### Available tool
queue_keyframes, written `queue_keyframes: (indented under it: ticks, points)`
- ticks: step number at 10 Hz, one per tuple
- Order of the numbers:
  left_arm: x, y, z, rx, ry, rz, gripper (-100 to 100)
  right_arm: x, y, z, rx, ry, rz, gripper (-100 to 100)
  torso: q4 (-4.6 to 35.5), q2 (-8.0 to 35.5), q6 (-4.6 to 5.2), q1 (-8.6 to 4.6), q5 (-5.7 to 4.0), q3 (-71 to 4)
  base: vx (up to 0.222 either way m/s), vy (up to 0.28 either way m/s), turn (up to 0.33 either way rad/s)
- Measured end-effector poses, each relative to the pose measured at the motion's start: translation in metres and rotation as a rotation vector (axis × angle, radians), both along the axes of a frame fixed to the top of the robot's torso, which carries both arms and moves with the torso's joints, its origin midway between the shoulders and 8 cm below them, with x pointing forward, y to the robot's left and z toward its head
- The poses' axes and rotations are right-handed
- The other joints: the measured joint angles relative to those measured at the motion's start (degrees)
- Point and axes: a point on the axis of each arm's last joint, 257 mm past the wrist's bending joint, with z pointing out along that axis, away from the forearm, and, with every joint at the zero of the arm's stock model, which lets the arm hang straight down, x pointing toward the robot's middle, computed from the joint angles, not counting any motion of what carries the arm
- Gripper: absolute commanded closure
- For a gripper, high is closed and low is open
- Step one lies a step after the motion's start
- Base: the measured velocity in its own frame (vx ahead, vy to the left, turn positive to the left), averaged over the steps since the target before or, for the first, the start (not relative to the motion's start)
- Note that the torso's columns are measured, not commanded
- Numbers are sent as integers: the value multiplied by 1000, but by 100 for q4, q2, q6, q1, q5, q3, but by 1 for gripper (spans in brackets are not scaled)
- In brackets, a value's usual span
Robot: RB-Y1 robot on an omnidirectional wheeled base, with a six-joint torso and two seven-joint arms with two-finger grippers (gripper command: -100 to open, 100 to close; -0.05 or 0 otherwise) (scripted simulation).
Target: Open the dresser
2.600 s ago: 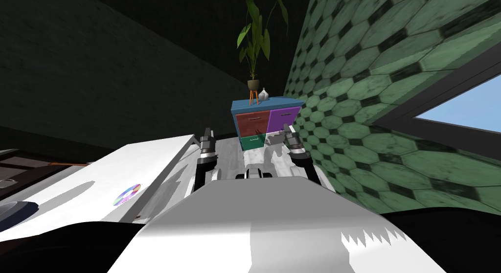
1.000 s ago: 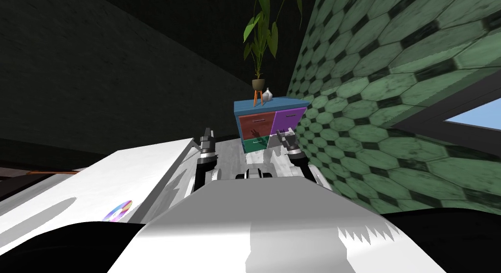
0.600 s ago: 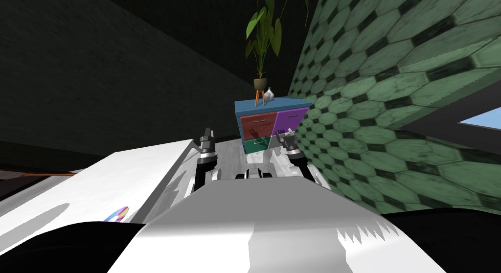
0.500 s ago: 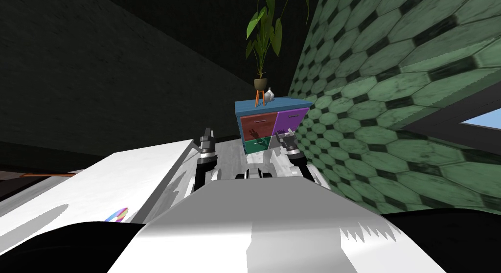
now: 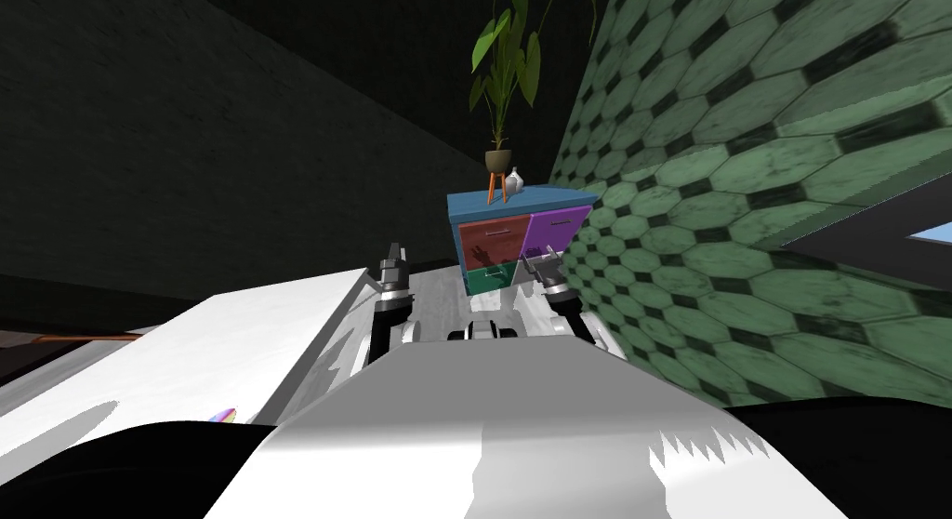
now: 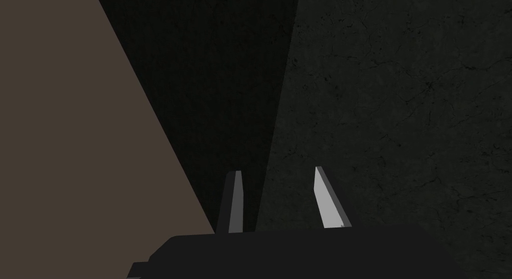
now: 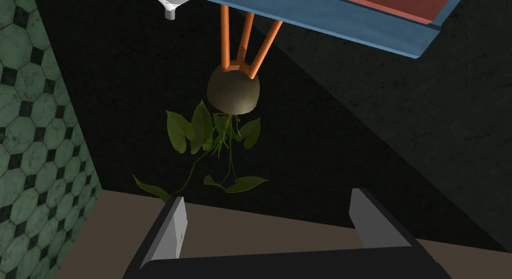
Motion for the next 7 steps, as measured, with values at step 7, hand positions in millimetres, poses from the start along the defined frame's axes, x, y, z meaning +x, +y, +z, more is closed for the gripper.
queue_keyframes:
  ticks: [7]
  points:
    - [0, 0, 0, 0, 0, 0, 0, 8, -3, -23, -224, -4, -85, -100, 4, 18, 1, -16, -4, 10, 53, 28, 4]
